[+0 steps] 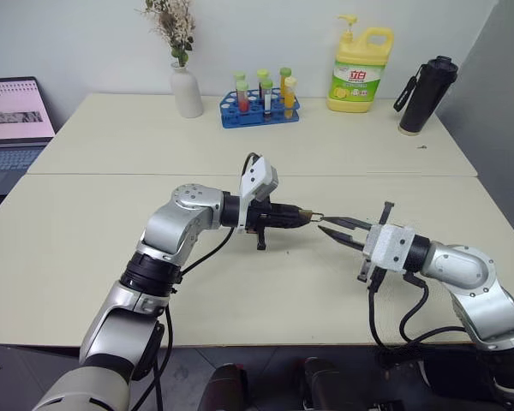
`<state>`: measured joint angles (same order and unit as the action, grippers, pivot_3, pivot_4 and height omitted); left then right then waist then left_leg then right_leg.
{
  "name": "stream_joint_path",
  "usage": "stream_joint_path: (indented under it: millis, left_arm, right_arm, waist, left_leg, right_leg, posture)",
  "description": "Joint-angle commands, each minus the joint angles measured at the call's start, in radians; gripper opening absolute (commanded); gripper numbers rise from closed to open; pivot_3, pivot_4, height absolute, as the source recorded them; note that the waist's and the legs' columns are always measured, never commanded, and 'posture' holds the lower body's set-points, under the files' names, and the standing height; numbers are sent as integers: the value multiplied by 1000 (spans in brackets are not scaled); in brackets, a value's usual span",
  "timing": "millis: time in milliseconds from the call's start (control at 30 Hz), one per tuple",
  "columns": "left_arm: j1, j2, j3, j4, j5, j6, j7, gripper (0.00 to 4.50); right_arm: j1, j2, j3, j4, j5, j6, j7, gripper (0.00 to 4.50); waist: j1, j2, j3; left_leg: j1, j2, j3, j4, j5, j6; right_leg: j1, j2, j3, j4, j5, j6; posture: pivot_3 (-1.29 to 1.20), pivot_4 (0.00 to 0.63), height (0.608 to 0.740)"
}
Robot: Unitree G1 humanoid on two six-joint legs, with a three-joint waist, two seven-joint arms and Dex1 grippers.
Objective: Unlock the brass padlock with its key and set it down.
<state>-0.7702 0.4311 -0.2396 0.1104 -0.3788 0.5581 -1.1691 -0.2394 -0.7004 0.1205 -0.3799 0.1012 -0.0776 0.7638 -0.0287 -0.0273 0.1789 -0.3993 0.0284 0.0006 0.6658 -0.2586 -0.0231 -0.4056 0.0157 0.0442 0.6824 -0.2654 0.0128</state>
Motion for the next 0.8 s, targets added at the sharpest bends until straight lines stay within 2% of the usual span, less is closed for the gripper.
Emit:
stream_joint_path:
  millis: [33, 800]
  left_arm:
    - [-20, 2, 14, -40, -9, -14, -10, 179]
    - [1, 28, 13, -88, -32, -22, -69, 179]
  right_arm:
    - [-31, 2, -14, -19, 13, 20, 13, 0]
    - [-98, 22, 3, 95, -79, -51, 42, 0]
  waist:
    - [0, 0, 0]
    - [0, 0, 0]
  left_leg:
    - [0, 0, 0, 0, 0, 0]
    - [0, 0, 0, 0, 0, 0]
  right_leg:
    - [0, 0, 0, 0, 0, 0]
    - [0, 0, 0, 0, 0, 0]
  posture:
    - [0, 150, 740]
    - [0, 150, 740]
